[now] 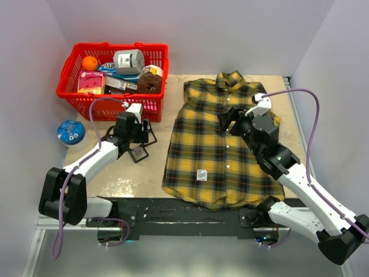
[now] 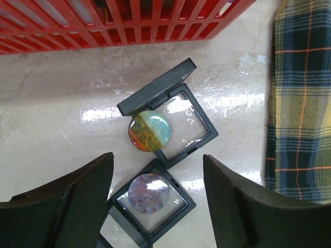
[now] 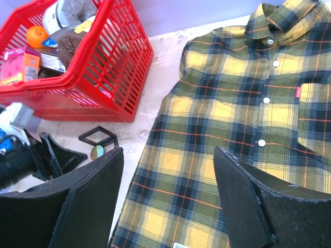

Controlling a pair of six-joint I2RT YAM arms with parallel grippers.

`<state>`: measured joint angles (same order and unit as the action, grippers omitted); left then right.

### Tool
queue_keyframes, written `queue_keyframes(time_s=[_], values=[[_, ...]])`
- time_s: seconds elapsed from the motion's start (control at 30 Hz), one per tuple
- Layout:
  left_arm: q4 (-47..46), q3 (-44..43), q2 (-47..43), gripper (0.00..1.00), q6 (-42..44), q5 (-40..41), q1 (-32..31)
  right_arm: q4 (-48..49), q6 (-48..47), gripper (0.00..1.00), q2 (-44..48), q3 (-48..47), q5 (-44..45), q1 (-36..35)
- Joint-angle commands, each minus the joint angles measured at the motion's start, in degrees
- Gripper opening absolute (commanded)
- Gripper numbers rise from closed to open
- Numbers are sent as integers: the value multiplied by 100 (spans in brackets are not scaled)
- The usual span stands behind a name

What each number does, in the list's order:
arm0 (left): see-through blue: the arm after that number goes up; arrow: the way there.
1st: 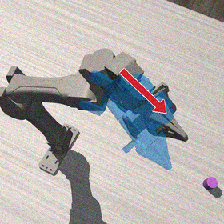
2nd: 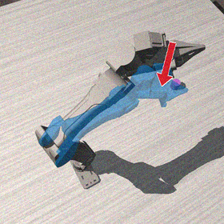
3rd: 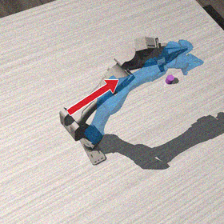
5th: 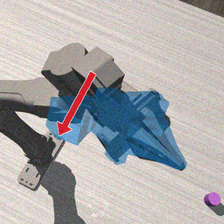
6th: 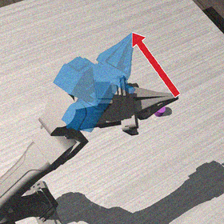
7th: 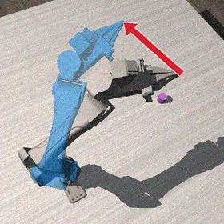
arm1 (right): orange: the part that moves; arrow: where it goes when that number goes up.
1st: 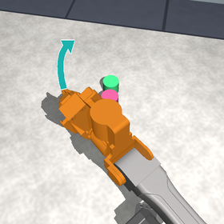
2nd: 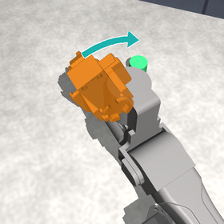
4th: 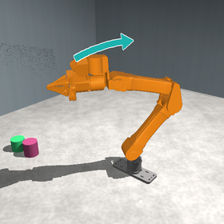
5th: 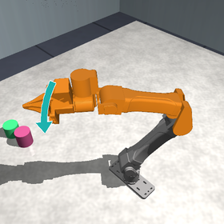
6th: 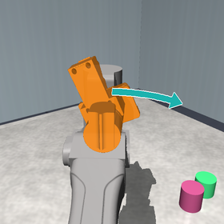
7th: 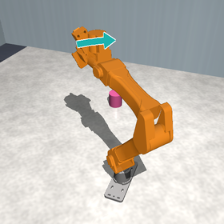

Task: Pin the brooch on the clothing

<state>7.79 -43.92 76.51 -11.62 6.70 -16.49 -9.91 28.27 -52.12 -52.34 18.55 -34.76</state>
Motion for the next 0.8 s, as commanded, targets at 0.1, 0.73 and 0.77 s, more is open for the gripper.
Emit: queue_keyframes(time_s=[0.1, 0.73, 0.77], values=[[-1034, 533, -260, 66, -578, 226, 49, 25, 20, 74, 518, 127, 123, 13], [-1974, 762, 496, 61, -649, 156, 243, -37, 38, 75, 782, 153, 44, 13], [-1966, 754, 549, 61, -649, 148, 252, -20, 55, 75, 800, 162, 44, 13]])
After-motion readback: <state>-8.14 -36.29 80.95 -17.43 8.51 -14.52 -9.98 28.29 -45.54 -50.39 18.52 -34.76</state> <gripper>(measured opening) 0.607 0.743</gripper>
